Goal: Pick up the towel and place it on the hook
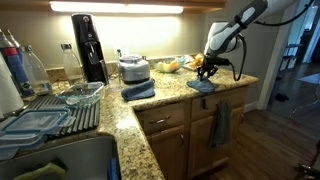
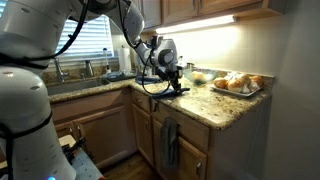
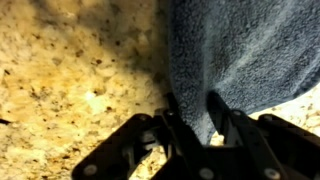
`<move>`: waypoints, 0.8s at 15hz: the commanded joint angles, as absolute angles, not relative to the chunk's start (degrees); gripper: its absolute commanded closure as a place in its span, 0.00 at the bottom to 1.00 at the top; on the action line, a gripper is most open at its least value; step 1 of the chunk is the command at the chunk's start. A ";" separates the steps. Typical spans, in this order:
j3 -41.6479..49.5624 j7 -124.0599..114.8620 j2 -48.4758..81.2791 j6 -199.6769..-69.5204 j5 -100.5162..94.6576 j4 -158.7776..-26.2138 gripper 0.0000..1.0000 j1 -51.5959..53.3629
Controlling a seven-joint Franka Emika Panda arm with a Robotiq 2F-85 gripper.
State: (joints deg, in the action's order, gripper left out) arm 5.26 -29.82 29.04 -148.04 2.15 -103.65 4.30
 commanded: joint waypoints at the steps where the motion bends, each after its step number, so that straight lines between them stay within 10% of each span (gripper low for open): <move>1: 6.15 -28.80 25.35 -149.54 1.70 -107.04 0.92 5.33; 12: -2.30 -15.68 7.60 -146.77 10.65 -120.94 0.91 4.10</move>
